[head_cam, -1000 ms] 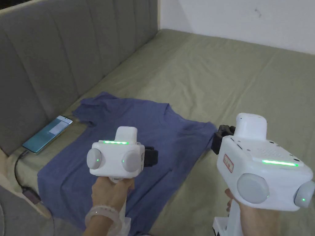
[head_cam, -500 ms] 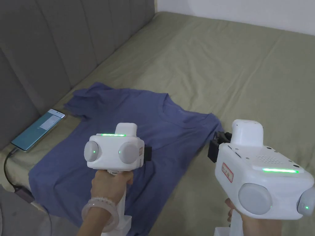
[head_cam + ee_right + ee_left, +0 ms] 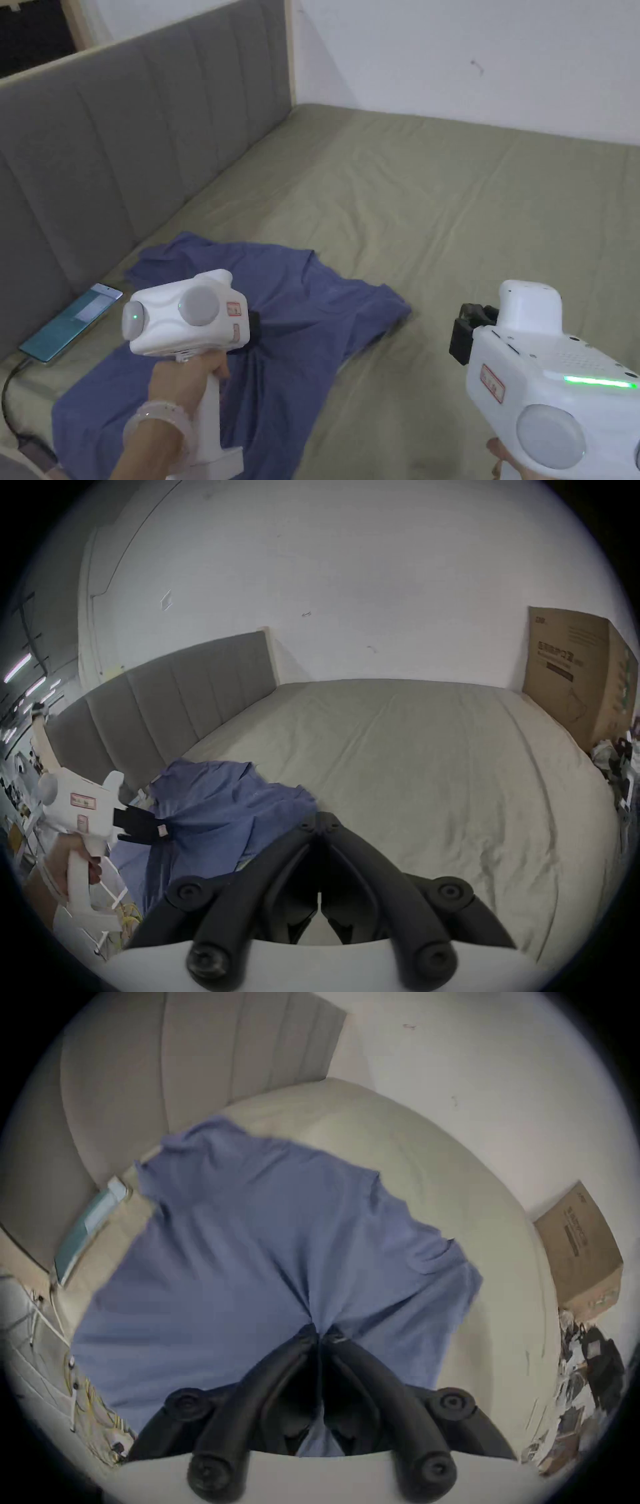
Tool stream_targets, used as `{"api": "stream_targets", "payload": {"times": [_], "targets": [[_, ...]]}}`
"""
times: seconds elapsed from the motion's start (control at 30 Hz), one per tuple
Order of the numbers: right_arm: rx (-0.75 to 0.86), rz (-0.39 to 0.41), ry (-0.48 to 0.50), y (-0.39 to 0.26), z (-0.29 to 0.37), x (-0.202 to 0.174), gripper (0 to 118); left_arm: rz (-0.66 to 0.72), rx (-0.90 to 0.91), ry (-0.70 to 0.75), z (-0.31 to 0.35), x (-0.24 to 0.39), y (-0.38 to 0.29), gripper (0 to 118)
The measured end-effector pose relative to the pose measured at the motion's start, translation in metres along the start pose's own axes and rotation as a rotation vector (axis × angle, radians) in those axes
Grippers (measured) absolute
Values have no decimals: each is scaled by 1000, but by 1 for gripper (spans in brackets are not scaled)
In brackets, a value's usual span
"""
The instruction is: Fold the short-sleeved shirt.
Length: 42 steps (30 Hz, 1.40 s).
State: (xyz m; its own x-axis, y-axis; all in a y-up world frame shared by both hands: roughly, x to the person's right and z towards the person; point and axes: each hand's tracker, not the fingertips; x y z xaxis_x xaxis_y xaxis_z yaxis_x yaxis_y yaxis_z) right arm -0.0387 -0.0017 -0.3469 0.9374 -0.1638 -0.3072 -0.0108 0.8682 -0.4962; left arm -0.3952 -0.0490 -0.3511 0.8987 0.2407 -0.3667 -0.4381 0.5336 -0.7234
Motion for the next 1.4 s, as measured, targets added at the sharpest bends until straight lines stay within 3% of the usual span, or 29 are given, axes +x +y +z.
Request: {"api": "stream_targets", "payload": {"times": [0.13,0.27,0.37,0.5,0.67,0.8,1.07,1.27,1.3,1.33,1.4], "targets": [[41,-28,-33,7,28,28,1,-22,77,-87,33,35,17,1],[91,-62,-72,13,61,57,1,-156,145,-167,69,105,26,1],[143,-80,-139,17,88,80,1,-209,201,-303,93,158,30,1],[201,-115,-207,24,124,116,1,-380,265,-466,137,257,16,1],[257,-182,-343,27,165,168,1,-494,224,-686,157,356,-21,1],[274,-139,-472,23,192,201,1,-528,127,-768,126,399,-60,1],[198,-195,-537,-3,204,245,1,-647,-232,-621,8,417,-195,1],[128,-227,-530,-20,189,247,1,-748,-252,-553,-11,406,-240,1],[120,-218,-525,-21,187,245,1,-751,-249,-556,-9,405,-239,6],[112,-209,-518,-22,185,242,1,-746,-249,-553,-8,403,-236,20],[104,-205,-502,-23,182,237,1,-719,-256,-554,-4,398,-229,75]]}}
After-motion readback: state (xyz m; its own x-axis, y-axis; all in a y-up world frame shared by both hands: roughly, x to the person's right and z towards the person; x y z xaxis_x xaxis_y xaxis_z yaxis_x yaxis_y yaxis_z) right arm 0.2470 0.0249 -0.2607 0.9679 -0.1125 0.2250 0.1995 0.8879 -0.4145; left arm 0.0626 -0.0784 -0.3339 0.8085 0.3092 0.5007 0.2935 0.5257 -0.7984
